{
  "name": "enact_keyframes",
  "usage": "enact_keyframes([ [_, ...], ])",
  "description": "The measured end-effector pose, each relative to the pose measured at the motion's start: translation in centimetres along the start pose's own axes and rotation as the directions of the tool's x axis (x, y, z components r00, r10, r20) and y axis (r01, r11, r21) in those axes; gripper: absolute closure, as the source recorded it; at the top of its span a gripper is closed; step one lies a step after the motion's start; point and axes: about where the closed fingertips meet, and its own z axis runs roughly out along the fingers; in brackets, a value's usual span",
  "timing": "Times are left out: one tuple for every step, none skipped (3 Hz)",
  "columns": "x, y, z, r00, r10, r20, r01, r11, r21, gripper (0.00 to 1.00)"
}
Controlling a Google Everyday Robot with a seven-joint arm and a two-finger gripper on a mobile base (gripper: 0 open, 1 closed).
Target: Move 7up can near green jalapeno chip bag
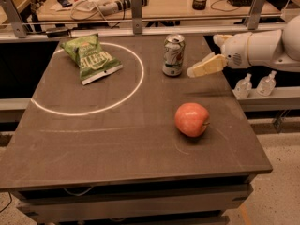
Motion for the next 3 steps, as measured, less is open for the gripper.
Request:
enact_keyframes([
  [0.6, 0.8, 2.0, 0.999, -0.022, -0.037, 0.019, 0.9971, -0.074, 0.0],
  [0.5, 1.9, 3.8, 0.998, -0.044, -0.037, 0.039, 0.9894, -0.14, 0.0],
  [0.1, 3.1, 5.2, 0.998, -0.054, 0.016, 0.056, 0.9765, -0.208, 0.0],
])
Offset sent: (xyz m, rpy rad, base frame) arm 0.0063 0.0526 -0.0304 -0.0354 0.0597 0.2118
